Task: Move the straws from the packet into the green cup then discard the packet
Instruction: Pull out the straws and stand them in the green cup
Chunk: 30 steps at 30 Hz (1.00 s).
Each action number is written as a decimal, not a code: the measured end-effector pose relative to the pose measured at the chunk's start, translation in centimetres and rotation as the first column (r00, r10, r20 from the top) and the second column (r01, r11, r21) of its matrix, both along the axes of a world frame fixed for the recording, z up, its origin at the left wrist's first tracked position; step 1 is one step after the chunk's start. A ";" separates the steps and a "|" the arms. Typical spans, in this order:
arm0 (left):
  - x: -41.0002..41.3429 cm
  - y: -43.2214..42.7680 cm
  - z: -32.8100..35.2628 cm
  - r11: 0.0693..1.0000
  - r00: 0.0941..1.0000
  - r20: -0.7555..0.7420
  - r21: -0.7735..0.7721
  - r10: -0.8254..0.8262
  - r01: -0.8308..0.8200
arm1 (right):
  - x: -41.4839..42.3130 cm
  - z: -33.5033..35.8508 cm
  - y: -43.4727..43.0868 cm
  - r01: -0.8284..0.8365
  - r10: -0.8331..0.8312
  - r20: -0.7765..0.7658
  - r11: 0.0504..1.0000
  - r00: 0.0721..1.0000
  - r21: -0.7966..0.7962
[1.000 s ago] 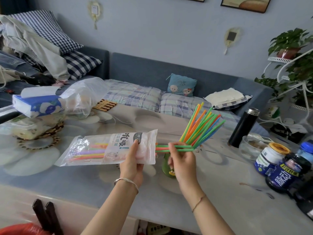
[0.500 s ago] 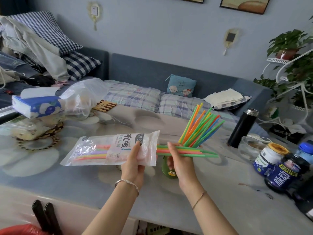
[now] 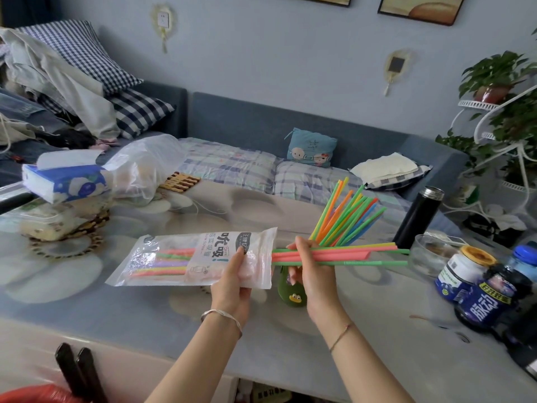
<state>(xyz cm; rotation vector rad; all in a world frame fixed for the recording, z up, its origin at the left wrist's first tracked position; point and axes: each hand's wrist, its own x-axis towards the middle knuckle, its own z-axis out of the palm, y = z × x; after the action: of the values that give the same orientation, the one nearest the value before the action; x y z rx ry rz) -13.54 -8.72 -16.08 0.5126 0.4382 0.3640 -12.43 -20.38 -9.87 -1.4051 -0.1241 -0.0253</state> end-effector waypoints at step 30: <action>-0.4 0.7 0.6 0.999 1.000 -0.017 -0.047 0.019 -0.020 | 6.5 1.6 -4.8 0.042 0.169 0.191 0.632 0.967 -0.774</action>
<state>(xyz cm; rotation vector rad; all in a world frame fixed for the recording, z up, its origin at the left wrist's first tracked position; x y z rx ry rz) -13.98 -8.03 -15.45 0.4662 0.4674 0.3673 -5.90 -25.16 -8.26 -2.2776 -0.4384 -0.0988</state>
